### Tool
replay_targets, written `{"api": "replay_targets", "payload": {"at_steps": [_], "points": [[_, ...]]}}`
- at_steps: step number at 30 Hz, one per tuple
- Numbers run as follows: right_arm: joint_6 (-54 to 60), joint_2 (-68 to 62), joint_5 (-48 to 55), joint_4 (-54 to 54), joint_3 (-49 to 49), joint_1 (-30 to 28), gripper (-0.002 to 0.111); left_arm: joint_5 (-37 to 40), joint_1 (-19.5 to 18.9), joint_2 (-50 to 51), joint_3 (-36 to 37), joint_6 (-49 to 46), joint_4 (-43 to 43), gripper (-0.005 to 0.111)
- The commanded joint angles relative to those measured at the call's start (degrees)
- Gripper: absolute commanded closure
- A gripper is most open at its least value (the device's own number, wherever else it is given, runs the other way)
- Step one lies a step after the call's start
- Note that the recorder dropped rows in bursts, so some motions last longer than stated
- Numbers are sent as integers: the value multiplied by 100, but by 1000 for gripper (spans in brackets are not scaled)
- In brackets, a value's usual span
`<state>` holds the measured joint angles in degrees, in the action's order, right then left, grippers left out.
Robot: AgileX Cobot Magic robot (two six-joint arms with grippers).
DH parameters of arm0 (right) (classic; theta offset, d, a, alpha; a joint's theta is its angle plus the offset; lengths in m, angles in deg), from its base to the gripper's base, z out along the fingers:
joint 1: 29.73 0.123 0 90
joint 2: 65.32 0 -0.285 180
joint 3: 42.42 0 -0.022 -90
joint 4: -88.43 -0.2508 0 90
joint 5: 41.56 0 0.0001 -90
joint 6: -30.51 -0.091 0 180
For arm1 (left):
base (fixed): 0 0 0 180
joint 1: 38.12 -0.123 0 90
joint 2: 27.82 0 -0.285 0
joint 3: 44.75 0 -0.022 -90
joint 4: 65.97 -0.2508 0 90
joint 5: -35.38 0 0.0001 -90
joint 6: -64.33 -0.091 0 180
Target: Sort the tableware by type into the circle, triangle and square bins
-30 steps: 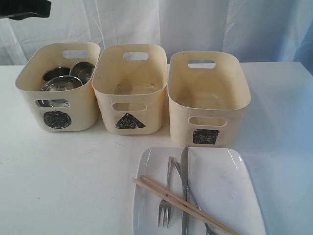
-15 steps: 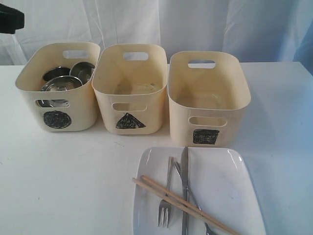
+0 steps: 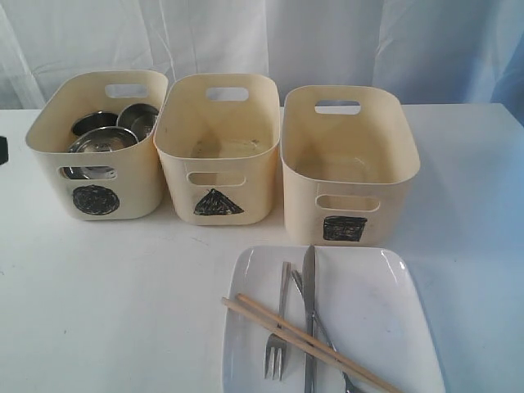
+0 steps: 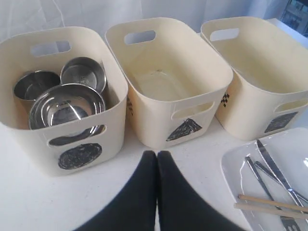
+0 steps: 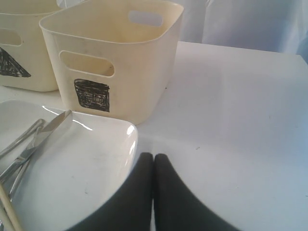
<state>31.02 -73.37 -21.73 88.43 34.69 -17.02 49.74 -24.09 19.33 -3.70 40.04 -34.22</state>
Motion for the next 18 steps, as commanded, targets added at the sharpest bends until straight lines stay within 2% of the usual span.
{"api": "replay_targets", "payload": {"at_steps": [1, 7, 13, 18], "points": [[-18, 26, -21, 0, 10, -24, 108, -95, -6, -583, 555, -1, 336, 104], [-18, 26, -21, 0, 10, -24, 108, -97, -6, -1213, 1222, -1, 532, 104], [-18, 26, -21, 0, 10, -24, 108, -527, -6, -1765, 1773, -1, 1178, 104], [-18, 26, -21, 0, 10, -24, 108, -711, -6, -2263, 2141, -1, 1271, 104]]}}
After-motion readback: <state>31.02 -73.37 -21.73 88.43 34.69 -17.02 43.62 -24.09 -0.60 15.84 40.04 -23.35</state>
